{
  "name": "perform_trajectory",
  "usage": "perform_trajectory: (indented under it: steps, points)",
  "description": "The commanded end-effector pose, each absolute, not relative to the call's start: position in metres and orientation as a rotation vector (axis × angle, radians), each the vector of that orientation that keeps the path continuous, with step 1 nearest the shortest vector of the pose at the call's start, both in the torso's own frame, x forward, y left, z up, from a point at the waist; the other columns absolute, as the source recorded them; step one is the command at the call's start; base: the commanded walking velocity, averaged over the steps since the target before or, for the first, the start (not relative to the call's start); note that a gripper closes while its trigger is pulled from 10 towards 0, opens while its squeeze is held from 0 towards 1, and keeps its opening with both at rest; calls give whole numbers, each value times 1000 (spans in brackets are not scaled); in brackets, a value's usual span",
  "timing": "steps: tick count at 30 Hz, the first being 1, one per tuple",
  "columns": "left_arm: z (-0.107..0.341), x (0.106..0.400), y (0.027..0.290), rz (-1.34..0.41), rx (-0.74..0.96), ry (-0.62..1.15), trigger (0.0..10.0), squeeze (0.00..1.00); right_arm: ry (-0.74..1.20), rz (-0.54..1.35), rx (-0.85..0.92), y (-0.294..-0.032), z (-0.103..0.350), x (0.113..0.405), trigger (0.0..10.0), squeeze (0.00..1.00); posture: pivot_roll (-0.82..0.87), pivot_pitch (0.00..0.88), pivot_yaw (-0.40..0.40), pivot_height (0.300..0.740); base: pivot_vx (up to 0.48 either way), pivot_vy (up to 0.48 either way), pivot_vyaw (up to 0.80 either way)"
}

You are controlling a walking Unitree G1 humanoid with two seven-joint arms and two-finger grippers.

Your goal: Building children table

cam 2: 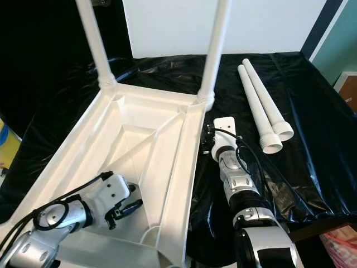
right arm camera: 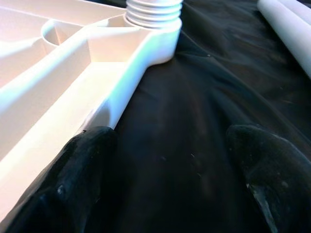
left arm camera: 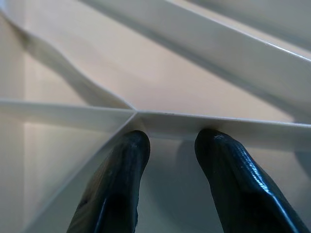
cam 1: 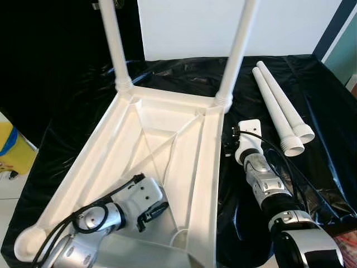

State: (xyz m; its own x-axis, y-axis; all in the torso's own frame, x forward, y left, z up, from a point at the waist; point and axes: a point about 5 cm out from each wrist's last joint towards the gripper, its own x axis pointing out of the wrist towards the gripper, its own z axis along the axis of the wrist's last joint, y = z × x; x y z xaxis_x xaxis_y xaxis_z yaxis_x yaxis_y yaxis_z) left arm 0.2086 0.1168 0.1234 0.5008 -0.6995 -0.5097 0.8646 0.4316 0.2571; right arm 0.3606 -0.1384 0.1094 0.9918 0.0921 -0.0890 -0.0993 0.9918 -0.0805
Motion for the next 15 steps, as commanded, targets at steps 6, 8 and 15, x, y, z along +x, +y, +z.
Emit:
perform_trajectory:
  steps: [6, 8, 15]
  points:
    - [143, 234, 81, -924, 461, 156, 10000, 0, 57, 188, -80, -116, 117, 368, 10000, 0, 12, 79, -41, 740, 0, 0, 0]
    - [147, 238, 79, -900, 451, 128, 10000, 0, 55, 173, -83, -119, 118, 369, 10000, 0, 9, 77, -41, 740, 0, 0, 0]
    - [163, 241, 85, -850, 419, 36, 10000, 0, -2, 46, -104, -151, 122, 367, 10000, 0, 5, 75, -35, 740, 0, 0, 0]
